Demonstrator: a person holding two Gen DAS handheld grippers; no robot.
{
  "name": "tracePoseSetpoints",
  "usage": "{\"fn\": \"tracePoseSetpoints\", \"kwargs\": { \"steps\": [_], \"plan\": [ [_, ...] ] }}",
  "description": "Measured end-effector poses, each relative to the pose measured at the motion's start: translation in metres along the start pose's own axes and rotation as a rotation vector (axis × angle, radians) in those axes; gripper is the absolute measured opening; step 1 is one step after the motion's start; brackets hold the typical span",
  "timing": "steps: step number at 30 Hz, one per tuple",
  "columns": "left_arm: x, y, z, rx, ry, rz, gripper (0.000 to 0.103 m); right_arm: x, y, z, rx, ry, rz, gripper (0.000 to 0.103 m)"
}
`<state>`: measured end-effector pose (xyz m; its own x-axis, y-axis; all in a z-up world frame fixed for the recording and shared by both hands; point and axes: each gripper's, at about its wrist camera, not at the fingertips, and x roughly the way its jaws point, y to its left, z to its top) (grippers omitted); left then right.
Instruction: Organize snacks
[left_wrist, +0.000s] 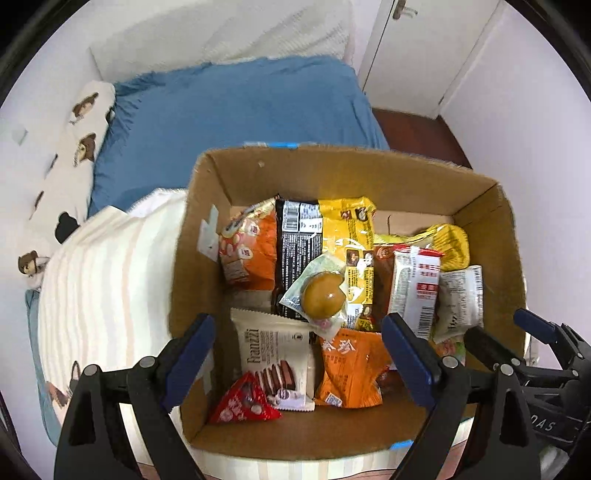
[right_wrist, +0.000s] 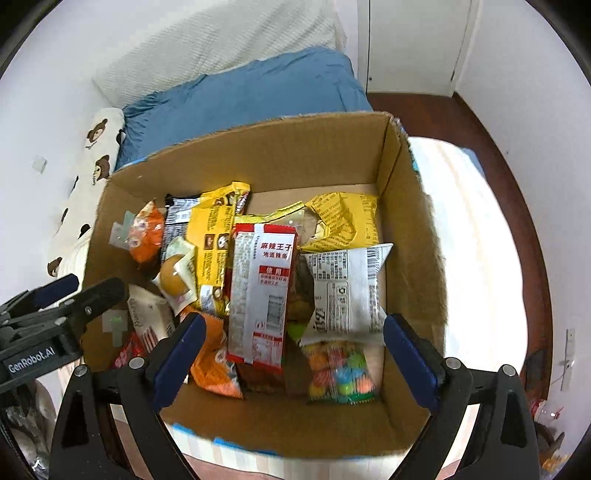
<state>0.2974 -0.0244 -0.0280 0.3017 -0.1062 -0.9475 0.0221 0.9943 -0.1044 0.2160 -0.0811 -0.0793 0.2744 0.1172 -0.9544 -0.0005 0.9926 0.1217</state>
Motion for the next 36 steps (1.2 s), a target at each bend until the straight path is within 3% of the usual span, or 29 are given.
{"fn": "tracePoseSetpoints", "kwargs": {
  "steps": [16, 25, 36],
  "plan": [
    [-0.117, -0.013, -0.102, -0.014, -0.233, -0.004, 0.092, -0.125, 0.006, -0.098, -0.055, -0.225, 0.031, 0.099],
    [-0.182, -0.019, -0.174, -0.011, -0.329, -0.005, 0.092, -0.204, 0.008, -0.181, -0.074, -0.334, 0.071, 0.101],
    [-0.240, -0.022, -0.238, -0.009, -0.414, 0.039, 0.092, -0.273, 0.009, -0.247, -0.097, -0.424, 0.063, 0.102]
  ]
}}
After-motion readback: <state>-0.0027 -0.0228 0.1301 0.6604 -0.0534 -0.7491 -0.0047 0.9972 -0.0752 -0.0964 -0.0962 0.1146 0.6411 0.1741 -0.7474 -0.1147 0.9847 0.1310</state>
